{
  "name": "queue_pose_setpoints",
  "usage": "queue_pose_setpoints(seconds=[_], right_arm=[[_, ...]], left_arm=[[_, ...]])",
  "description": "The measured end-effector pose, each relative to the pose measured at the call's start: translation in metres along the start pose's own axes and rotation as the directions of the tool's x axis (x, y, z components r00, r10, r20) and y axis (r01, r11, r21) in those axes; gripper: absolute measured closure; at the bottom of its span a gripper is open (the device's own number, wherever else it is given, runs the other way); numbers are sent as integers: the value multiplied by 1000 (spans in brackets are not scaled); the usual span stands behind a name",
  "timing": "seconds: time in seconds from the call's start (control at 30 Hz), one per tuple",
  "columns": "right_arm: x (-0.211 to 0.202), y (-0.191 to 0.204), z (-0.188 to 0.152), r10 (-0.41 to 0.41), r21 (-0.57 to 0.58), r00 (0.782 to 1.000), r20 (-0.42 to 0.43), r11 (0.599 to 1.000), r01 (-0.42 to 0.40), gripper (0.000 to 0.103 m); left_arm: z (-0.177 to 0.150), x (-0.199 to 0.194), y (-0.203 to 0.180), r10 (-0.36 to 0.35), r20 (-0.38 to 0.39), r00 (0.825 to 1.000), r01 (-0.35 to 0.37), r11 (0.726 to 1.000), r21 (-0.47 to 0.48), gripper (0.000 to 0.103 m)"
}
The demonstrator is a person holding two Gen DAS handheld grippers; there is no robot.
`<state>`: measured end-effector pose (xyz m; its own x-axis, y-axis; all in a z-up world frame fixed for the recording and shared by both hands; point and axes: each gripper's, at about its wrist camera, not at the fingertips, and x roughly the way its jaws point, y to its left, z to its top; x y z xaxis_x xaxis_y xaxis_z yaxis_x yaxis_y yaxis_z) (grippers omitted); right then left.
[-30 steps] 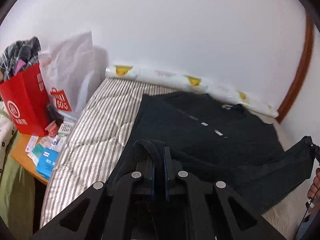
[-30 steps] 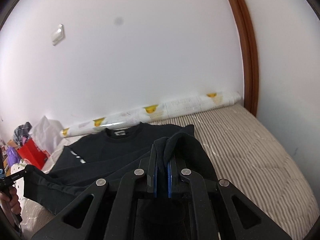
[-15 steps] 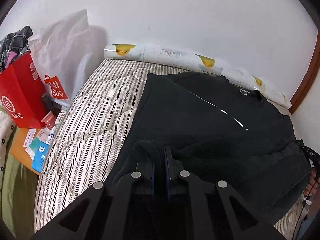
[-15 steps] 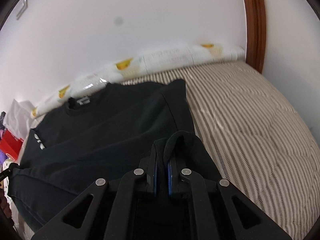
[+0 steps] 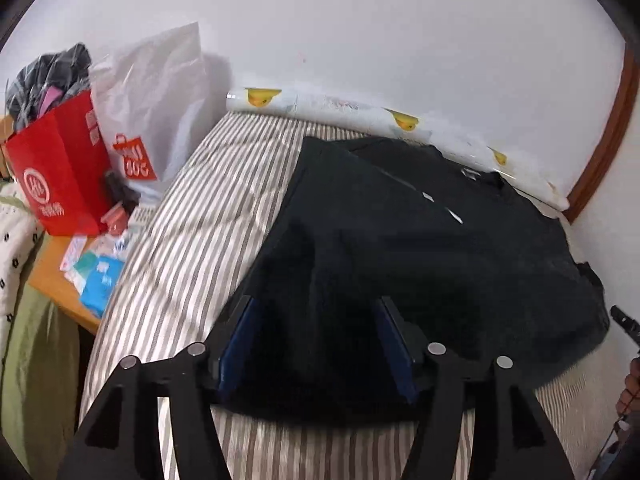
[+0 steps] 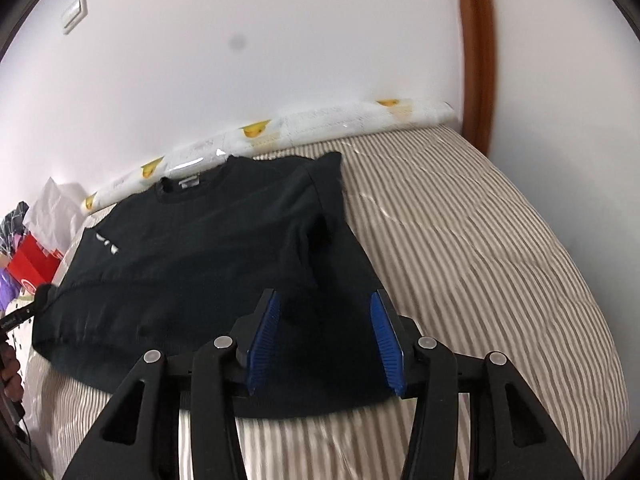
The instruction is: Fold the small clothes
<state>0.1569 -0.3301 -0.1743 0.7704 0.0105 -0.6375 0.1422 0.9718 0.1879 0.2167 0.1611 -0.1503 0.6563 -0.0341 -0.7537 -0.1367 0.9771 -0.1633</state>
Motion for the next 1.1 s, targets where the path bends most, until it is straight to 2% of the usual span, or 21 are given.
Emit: queue_pose_setpoints(seconds=[0.23, 0.33, 0.47, 0.57, 0.73, 1.03, 1.1], right_arm=[[6, -16, -45, 65, 87, 992, -105, 995, -56, 53], [8, -13, -53, 97, 111, 989, -115, 990, -85, 53], [7, -8, -53, 136, 137, 986, -100, 983, -122, 41], [10, -11, -50, 174, 202, 980, -92, 968, -152, 34], [21, -8, -45, 195, 270, 977, -90, 949, -164, 33], [35, 5, -35, 149, 290, 986, -74, 949, -122, 28], [37, 8, -33, 135, 277, 988, -68, 954, -112, 28]], left_arm=[[-48, -22, 20, -48, -33, 998, 45, 996, -81, 44], [-64, -23, 24, -67, -50, 996, 61, 992, -106, 44], [-74, -18, 30, -134, -52, 990, 124, 979, -162, 42], [-72, -14, 34, -163, -30, 986, 154, 970, -187, 40], [-60, -2, 31, -156, -32, 987, 147, 971, -189, 39], [-42, 16, 18, -121, -28, 992, 114, 978, -177, 39], [-40, 18, 14, -102, -32, 994, 95, 980, -174, 44]])
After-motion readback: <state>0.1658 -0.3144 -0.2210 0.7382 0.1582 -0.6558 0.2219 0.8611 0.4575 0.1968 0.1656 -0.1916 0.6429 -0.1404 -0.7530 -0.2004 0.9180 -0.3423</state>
